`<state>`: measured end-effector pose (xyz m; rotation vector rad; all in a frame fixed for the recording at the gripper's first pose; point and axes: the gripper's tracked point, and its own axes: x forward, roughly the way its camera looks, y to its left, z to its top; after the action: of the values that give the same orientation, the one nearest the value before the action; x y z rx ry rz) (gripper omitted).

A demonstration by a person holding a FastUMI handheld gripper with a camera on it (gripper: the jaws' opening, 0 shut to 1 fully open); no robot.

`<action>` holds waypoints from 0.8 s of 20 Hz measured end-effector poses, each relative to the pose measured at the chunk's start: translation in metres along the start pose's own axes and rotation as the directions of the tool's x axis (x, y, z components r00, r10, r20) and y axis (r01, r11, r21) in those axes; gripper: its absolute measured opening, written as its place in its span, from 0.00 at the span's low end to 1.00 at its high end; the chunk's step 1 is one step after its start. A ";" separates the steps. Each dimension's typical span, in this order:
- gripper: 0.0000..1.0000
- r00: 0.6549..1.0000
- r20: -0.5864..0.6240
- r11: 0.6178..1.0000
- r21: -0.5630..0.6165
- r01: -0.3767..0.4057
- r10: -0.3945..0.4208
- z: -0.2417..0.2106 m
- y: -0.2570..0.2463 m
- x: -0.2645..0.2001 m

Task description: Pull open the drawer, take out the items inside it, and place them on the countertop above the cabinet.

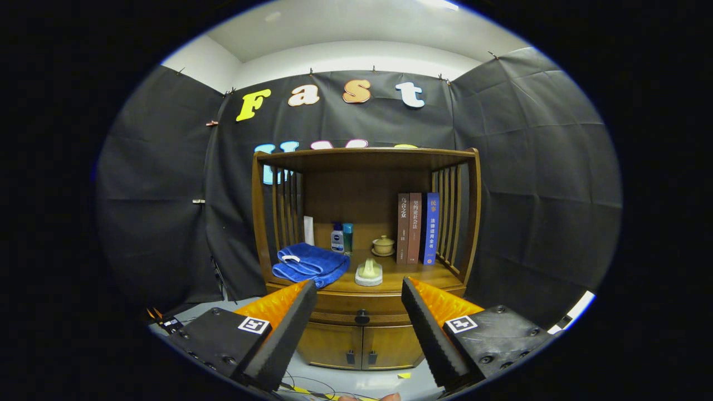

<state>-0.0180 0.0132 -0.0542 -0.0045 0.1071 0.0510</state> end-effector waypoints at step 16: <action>0.99 0.997 0.061 0.999 0.005 0.043 -0.043 0.014 -0.008 -0.009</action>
<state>-0.0250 0.0048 -0.0390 -0.0013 0.0463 0.0082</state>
